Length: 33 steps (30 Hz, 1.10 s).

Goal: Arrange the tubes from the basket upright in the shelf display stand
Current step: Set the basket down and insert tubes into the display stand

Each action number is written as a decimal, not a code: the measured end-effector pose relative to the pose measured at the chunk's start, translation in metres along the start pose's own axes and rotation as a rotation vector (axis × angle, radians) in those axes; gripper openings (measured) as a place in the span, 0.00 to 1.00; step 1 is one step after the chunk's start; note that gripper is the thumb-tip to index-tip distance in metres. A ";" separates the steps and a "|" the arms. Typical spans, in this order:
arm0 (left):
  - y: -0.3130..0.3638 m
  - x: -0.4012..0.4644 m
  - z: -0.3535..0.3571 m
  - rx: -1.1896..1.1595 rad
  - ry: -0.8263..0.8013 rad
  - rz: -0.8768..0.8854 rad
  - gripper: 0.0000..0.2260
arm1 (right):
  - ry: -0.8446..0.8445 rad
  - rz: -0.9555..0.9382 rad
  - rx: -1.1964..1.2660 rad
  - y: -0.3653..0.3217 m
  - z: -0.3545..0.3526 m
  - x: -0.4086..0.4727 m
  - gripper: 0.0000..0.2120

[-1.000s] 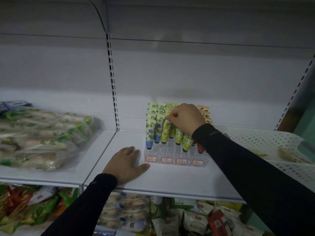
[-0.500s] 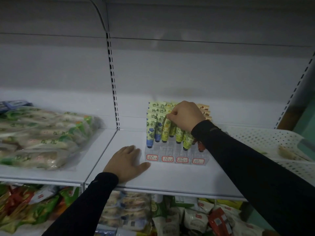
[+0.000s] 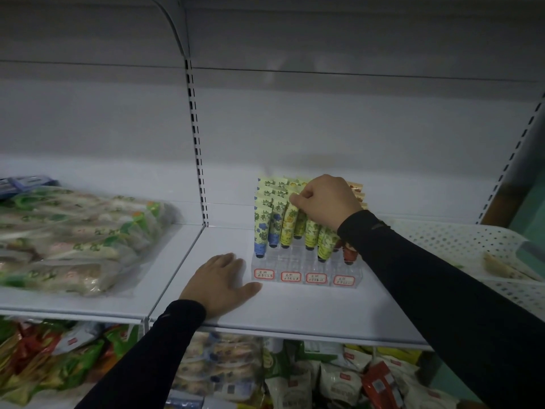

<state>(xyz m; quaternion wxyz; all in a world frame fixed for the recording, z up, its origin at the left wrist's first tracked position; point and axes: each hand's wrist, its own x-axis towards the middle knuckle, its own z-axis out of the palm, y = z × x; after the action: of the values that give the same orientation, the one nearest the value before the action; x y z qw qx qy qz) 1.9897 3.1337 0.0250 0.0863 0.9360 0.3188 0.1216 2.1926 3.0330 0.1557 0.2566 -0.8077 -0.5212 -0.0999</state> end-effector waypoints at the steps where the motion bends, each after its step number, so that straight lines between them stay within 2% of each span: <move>1: 0.000 0.000 0.000 0.000 -0.003 -0.003 0.33 | -0.008 -0.008 -0.011 0.001 0.001 -0.001 0.20; 15: 0.003 0.000 0.000 -0.025 0.000 -0.018 0.30 | -0.033 -0.004 0.001 -0.002 0.004 0.001 0.16; 24: 0.003 -0.002 -0.003 -0.027 -0.017 -0.022 0.30 | -0.085 0.018 0.030 -0.003 -0.002 -0.001 0.21; 29: -0.001 -0.001 -0.002 -0.071 -0.003 -0.018 0.26 | 0.006 0.007 0.057 0.001 -0.011 -0.003 0.26; 33: -0.003 -0.003 -0.003 -0.172 0.082 -0.076 0.25 | 0.101 -0.009 0.062 0.011 -0.021 -0.014 0.22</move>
<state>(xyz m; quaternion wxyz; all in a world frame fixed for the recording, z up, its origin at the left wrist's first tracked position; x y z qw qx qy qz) 1.9848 3.1340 0.0264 0.1577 0.9066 0.3458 0.1833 2.1986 3.0079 0.1643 0.3071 -0.7910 -0.5141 -0.1253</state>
